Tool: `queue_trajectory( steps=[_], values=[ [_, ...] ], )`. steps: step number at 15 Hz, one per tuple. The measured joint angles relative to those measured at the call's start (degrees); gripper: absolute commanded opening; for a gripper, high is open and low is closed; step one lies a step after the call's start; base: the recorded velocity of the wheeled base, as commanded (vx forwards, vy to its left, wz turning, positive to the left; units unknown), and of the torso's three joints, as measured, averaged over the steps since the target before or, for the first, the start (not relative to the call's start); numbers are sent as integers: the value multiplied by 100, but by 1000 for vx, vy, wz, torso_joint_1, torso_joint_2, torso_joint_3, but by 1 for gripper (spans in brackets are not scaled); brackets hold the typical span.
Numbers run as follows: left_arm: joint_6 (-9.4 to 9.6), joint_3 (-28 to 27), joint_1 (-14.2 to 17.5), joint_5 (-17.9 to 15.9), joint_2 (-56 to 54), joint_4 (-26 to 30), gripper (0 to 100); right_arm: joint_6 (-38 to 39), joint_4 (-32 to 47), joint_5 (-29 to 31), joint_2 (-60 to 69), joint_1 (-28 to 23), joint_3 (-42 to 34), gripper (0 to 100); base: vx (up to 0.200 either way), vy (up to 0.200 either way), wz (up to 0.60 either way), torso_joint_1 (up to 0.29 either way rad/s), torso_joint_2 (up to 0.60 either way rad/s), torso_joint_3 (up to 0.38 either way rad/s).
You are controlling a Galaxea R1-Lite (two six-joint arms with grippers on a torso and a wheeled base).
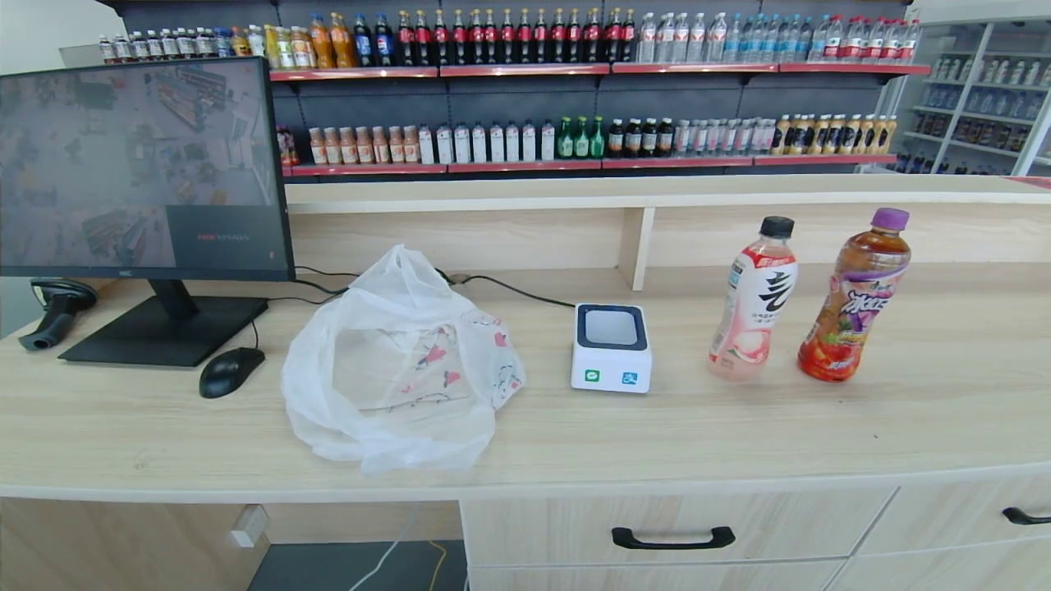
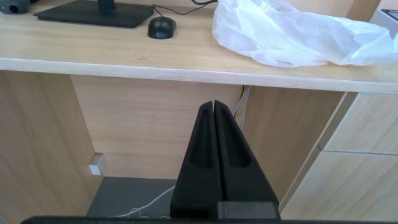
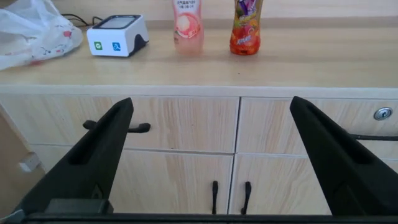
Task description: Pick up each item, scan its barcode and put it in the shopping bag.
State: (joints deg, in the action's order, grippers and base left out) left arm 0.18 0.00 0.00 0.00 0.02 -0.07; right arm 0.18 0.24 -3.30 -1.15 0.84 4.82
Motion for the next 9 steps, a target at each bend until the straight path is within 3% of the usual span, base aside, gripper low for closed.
queue_trajectory(
  steps=[3, 5, 9],
  values=[
    [-2, 0, 0, 0, 0, 0, 0, 230, -113, -162, -491, 251, 500, 100, 0, 0, 0, 0, 0, 0],
    [0, 0, 0, 0, 0, 0, 0, 361, -761, -171, -1103, 516, 708, 100, 0, 0, 0, 0, 0, 0],
    [0, 0, 0, 0, 0, 0, 0, 564, -3861, -180, -3199, 852, 855, 100, 0, 0, 0, 0, 0, 0]
  ],
)
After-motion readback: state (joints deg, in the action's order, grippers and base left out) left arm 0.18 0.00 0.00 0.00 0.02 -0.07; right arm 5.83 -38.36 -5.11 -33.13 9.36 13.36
